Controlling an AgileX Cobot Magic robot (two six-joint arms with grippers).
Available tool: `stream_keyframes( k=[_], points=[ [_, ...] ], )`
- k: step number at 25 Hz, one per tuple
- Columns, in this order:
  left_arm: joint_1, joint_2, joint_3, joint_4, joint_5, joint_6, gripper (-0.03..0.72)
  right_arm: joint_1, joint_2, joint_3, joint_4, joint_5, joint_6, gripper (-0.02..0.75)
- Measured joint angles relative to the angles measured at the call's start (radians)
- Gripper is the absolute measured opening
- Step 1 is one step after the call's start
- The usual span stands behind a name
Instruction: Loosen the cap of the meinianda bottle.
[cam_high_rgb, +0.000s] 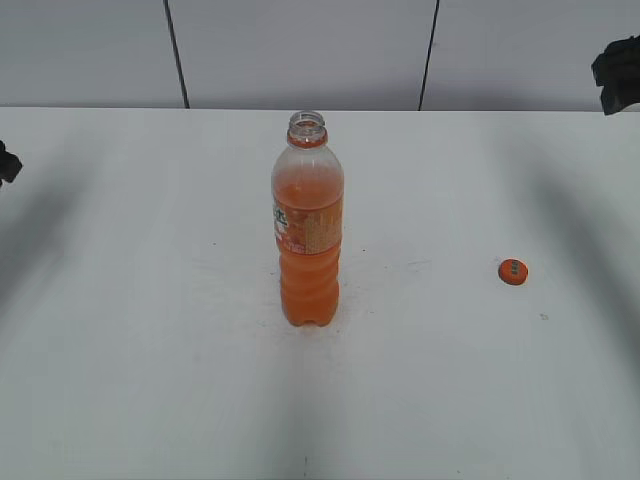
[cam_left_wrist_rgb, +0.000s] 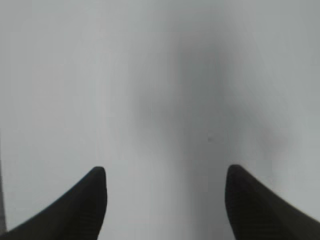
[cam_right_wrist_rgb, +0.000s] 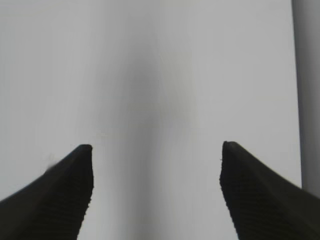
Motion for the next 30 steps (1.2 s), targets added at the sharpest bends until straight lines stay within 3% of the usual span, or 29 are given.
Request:
stream_keyframes(
  k=[2, 4, 8, 13, 21, 30],
  points=[
    [0.000, 0.000, -0.060, -0.144, 0.128, 0.104, 0.455, -0.001, 0.000, -0.055, 0.092, 0.131, -0.081, 0.592],
    [-0.002, -0.011, -0.117, -0.218, 0.242, 0.157, 0.455, -0.001, 0.000, -0.122, 0.216, 0.265, -0.162, 0.592],
    [-0.002, -0.086, -0.213, -0.258, 0.446, 0.182, 0.455, -0.001, -0.021, -0.228, 0.321, 0.444, -0.219, 0.592],
    [-0.002, -0.269, -0.215, -0.275, 0.515, 0.185, 0.455, -0.001, -0.162, -0.221, 0.330, 0.472, -0.226, 0.592],
    [-0.002, -0.674, 0.015, -0.308, 0.507, 0.188, 0.454, -0.001, -0.583, 0.126, 0.331, 0.470, -0.228, 0.592],
    [-0.002, -1.075, 0.365, -0.386, 0.386, 0.189, 0.454, -0.001, -1.024, 0.560, 0.276, 0.342, -0.228, 0.592]
  ],
)
